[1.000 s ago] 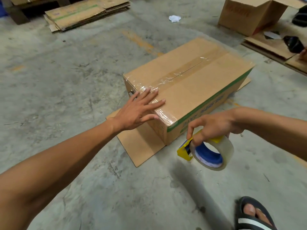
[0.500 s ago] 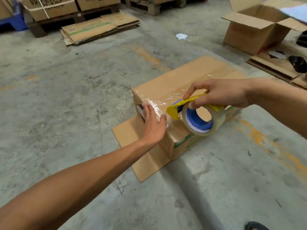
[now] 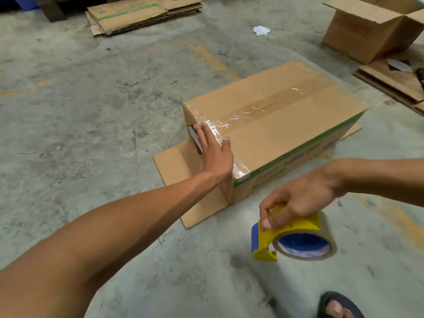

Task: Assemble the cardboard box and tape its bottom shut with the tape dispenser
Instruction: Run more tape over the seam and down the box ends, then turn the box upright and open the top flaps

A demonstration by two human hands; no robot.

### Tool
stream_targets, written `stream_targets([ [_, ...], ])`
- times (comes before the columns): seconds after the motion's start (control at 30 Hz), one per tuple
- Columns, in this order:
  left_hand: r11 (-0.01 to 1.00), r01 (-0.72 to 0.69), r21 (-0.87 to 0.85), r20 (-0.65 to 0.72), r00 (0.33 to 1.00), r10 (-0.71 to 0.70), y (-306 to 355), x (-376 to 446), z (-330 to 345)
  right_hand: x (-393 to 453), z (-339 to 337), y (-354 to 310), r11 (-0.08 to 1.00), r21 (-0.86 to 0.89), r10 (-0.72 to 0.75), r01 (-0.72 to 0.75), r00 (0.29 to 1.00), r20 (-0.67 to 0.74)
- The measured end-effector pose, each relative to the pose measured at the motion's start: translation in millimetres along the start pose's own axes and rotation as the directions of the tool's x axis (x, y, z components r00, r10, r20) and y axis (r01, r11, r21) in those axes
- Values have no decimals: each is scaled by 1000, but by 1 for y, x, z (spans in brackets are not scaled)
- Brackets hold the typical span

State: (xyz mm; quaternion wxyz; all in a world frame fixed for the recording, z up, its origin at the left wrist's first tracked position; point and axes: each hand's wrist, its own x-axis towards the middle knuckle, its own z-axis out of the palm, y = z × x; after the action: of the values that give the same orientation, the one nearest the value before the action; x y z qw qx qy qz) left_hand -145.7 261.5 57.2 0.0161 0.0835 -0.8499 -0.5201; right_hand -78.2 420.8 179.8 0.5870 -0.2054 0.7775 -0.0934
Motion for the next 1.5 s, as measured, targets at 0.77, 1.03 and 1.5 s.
stream_targets([
  [0.77,983,177,39,-103,980,-172,8,28,-6,16,-91,45,865,56,-266,499,549,-792],
  [1.03,933,324,-154,-142,928,-345,1,71,-13,49,-181,224,859,370,464,-353,233,-855],
  [1.5,895,440,68,-299,865,-403,-40,75,-132,79,-139,140,906,297,373,-302,237,-897],
])
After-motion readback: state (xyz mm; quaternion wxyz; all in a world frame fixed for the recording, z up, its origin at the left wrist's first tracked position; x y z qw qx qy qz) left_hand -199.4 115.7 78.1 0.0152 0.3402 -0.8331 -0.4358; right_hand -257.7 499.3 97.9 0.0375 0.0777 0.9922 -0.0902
